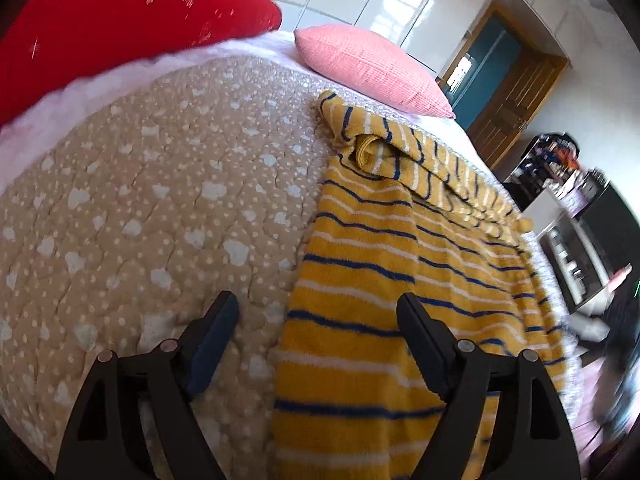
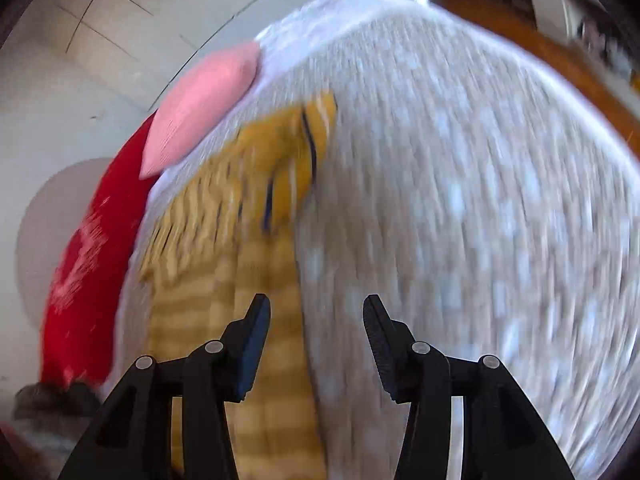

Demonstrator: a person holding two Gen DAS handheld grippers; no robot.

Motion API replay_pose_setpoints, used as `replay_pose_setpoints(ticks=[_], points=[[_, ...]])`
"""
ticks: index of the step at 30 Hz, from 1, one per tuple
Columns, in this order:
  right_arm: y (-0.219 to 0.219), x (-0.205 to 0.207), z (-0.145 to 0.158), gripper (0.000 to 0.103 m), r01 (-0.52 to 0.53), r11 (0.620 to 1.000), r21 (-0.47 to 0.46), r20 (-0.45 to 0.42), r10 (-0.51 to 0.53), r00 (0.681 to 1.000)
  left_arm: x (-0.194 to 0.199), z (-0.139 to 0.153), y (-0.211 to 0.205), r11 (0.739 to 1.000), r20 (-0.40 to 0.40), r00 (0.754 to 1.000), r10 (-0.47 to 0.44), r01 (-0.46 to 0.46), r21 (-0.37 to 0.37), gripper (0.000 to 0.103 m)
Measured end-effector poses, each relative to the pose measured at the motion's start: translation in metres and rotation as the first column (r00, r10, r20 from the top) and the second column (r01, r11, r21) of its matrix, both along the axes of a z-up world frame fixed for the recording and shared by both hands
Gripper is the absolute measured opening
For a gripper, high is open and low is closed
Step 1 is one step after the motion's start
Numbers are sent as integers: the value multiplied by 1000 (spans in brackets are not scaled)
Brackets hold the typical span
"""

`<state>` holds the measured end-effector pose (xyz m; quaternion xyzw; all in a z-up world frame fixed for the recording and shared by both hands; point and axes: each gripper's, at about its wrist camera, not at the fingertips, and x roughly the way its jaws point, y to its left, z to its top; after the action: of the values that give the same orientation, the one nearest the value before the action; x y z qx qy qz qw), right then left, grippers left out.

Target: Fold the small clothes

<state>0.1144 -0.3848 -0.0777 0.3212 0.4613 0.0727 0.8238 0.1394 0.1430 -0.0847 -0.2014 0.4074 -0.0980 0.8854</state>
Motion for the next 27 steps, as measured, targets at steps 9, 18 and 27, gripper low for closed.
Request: replay_pose_setpoints(ticks=[9,18,27], points=[[33,-81,-44,54,-107,974,200,80,92,993,-45,8,5,999,-50,998,27,-25,30,79],[85,-87,-55,54,-248,931,267,144,216,966,-74,9,-28,994,-67,994,-82,86,65,54],[101,-100,-69,54,-286,892,349,163,242,956,-89,1,-21,991,-94,990,-106,98,-89,50]])
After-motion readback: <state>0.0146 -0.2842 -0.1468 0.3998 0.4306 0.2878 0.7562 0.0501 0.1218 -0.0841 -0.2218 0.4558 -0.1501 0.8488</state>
